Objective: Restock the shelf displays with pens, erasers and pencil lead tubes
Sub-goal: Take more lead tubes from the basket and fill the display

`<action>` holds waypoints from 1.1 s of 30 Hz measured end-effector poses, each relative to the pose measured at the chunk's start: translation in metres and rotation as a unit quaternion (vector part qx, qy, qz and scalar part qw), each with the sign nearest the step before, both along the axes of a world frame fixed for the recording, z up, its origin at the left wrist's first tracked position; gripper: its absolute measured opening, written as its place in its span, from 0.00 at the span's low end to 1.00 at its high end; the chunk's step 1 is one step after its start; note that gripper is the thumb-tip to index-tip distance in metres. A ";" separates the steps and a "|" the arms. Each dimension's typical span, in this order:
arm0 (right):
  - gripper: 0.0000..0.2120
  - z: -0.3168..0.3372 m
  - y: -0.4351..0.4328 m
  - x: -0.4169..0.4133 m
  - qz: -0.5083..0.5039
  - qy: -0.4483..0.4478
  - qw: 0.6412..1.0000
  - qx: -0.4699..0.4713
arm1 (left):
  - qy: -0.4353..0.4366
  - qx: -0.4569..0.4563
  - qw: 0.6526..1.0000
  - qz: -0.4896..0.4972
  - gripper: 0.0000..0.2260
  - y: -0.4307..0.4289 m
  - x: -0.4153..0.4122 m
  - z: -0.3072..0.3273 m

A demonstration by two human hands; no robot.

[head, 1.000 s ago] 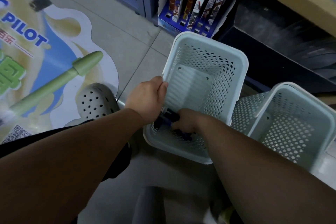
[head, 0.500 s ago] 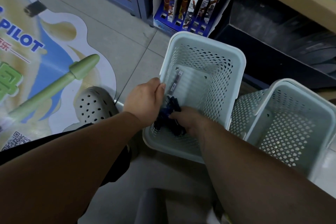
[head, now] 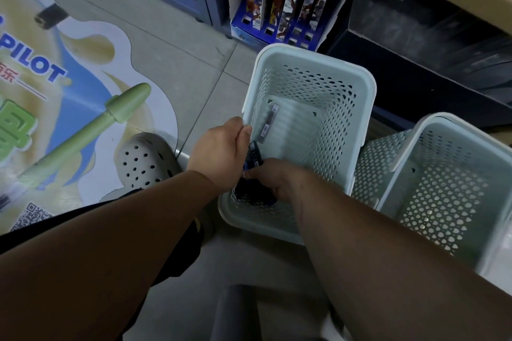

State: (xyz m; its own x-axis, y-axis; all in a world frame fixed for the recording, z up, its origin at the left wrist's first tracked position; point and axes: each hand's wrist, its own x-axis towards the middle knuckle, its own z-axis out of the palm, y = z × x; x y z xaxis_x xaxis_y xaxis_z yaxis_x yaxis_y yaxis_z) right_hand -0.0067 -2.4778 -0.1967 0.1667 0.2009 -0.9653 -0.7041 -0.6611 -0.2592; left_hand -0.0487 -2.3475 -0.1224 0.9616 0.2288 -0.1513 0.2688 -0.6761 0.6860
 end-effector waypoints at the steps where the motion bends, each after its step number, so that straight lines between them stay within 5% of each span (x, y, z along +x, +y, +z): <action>1: 0.14 0.000 0.000 -0.002 -0.015 -0.002 1.000 0.003 | 0.000 0.001 1.000 0.000 0.12 0.000 0.000 0.000; 13: 0.05 0.015 -0.009 -0.011 -0.115 -0.038 0.988 0.097 | 0.002 0.003 1.000 -0.003 0.13 0.001 -0.001 -0.002; 26: 0.16 0.020 -0.010 -0.016 -0.244 -0.145 0.941 0.184 | 0.018 -0.002 1.000 -0.003 0.13 0.001 0.000 0.003; 33: 0.19 0.024 -0.003 -0.001 -0.208 -0.172 0.944 0.188 | 0.016 0.011 1.000 -0.005 0.13 0.007 -0.002 0.001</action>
State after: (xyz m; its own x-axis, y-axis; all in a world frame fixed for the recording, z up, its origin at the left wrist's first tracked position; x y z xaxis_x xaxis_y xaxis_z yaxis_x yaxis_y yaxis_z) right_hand -0.0081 -2.4804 -0.1728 0.5971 0.3667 -0.7134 -0.7146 -0.1609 -0.6808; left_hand -0.0503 -2.3400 -0.1215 0.9587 0.2233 -0.1764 0.2834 -0.6938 0.6620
